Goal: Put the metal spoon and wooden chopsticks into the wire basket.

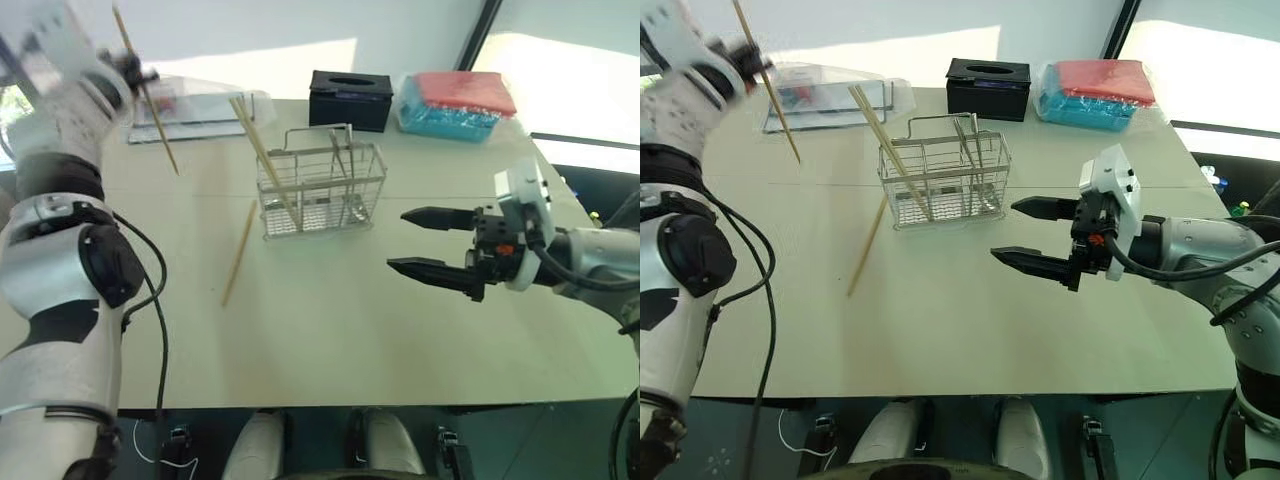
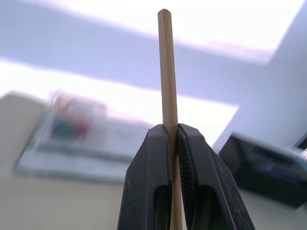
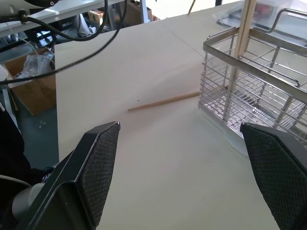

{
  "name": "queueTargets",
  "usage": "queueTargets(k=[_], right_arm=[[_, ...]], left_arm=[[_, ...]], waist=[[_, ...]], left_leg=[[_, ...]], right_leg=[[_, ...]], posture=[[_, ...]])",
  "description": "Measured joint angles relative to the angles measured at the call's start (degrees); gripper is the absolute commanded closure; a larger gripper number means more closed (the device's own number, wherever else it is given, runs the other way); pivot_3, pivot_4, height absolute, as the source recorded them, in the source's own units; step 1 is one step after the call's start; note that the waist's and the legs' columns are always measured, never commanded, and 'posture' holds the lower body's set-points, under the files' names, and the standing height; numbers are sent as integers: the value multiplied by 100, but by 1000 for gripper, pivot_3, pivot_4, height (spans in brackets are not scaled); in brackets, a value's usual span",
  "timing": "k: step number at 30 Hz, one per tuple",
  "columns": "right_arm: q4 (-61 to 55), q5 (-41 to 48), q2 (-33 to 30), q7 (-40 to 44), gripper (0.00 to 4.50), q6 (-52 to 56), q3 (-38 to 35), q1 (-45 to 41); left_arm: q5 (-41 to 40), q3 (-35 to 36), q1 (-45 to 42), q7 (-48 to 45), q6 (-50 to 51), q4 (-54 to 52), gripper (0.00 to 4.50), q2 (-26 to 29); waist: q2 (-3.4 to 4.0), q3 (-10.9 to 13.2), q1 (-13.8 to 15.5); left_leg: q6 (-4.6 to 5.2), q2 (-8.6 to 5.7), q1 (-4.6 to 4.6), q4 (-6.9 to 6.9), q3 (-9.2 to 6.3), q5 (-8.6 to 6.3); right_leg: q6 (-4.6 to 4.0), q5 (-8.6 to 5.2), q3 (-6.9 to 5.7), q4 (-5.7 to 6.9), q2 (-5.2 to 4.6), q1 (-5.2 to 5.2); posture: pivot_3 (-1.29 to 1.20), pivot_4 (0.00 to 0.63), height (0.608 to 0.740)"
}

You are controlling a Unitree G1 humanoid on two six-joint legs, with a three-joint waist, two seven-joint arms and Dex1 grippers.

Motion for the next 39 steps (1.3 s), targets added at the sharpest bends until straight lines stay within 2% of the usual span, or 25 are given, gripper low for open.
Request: queueTargets(k=[2, 6, 10, 13, 20, 28, 31, 37, 39], right_arm=[[-13, 83, 1, -111, 327, 27, -2, -1], [-58, 142, 0, -238, 327, 29, -7, 16], [-106, 250, 29, -415, 327, 28, -8, 85], [-207, 335, 77, -610, 327, 27, -50, 200], [-343, 497, 78, -956, 327, 19, -290, 466], [-373, 543, 79, -1188, 327, -29, -329, 471], [-348, 535, 97, -1226, 327, -46, -314, 435], [-174, 462, 130, -1202, 327, -71, -246, 271], [-81, 410, 167, -1175, 327, -97, -168, 199]], left_arm=[[-430, 98, -67, -271, -180, -868, 4463, -357], [-824, 65, -119, -397, -259, -1801, 4463, -945], [-661, -560, 221, -587, -536, -2126, 4463, -1681], [-470, -994, 706, -702, -737, -1989, 4463, -2115], [-115, -1313, 1114, -770, -1136, -1793, 4463, -2227], [8, -1585, 1733, -832, -1179, -2084, 4463, -2494], [0, -1629, 1911, -792, -1066, -2325, 3275, -2590], [-73, -1597, 1974, -658, -735, -2844, 179, -2527], [-99, -1599, 2039, -652, -577, -3067, 82, -2483]], waist=[[0, 0, 25], [3, -2, 41], [13, -8, 111], [14, -8, 130], [15, -3, 149], [16, -5, 150], [16, -5, 149], [17, -5, 144], [17, -5, 142]], left_leg=[[-9, 0, 1, 5, -3, 5], [18, 0, 14, 10, -3, -8], [20, 0, 17, 15, 2, -7], [25, 0, 13, 15, 4, -8], [36, 0, 2, 15, 6, -13], [44, -1, 5, 22, 1, -17], [44, -1, 3, 22, 1, -18], [45, 0, 6, 23, 1, -17], [45, 0, 6, 23, 1, -17]], right_leg=[[0, 0, -2, -3, -1, 10], [2, 1, -3, -1, 2, 24], [3, 1, -4, 2, 9, 29], [2, 1, -3, 2, 12, 21], [0, 2, -3, -2, 15, 13], [0, 1, -6, -4, 13, 22], [0, 1, -6, -4, 14, 20], [0, 1, -6, -3, 15, 22], [0, 1, -6, -3, 15, 22]], posture=[[0, 150, 667], [0, 150, 667], [0, 150, 667], [0, 150, 667], [0, 150, 667], [0, 150, 667], [0, 150, 667], [0, 150, 667], [0, 150, 667]])
